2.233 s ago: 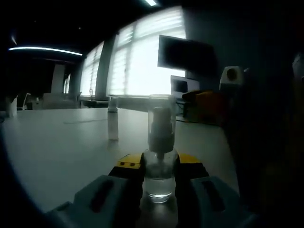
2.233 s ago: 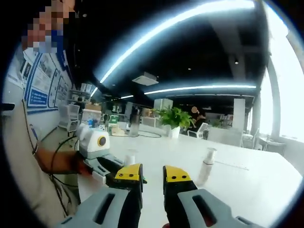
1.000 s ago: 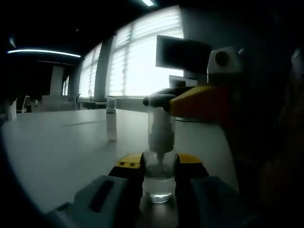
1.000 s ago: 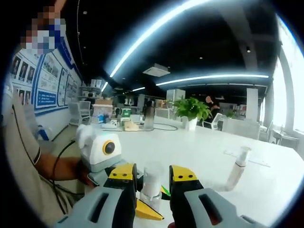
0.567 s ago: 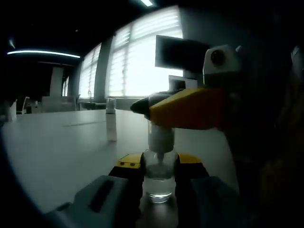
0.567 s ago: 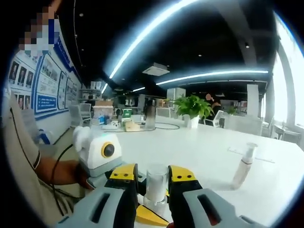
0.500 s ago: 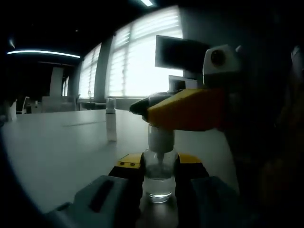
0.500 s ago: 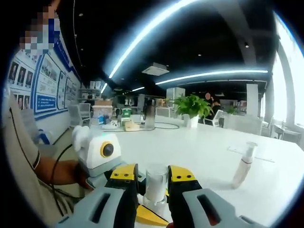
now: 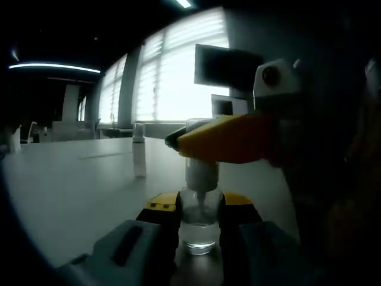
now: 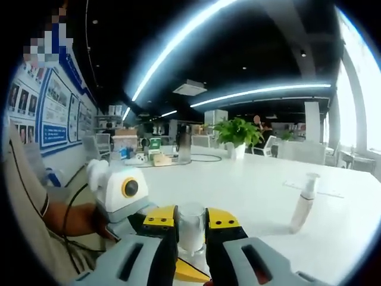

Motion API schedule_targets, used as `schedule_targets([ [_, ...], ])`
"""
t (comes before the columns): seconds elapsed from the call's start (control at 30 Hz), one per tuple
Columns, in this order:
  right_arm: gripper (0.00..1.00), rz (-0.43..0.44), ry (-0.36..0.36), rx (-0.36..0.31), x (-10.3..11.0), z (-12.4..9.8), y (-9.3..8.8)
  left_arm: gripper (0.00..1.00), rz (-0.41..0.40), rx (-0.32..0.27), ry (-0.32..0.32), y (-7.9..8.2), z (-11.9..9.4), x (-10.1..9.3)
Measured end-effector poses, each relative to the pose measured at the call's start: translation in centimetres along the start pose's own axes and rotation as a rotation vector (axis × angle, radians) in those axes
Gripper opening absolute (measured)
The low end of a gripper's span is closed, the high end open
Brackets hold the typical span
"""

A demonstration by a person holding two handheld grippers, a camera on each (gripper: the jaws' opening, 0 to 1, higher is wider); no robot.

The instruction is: Clamp pump bottle remove cover press pump head put on cover

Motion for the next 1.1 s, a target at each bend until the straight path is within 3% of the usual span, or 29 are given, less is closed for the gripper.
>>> schedule_targets([
  [1.1,0.12,0.001,-0.004,-0.008,0.15,0.01,0.05,0.16,-0.002,0.000,0.004,0.00,0.04,0.03],
])
Point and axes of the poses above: the point that each gripper's makers call its tool centre point, and the gripper's own axes: z roughly forward along the fingers, x roughly to its left, y roughly out of its top, the point moved 6 cm from there along -z, roughly backward along the fingers, and after that the axes turned 4 degrees about z, right-handed, at the moved point
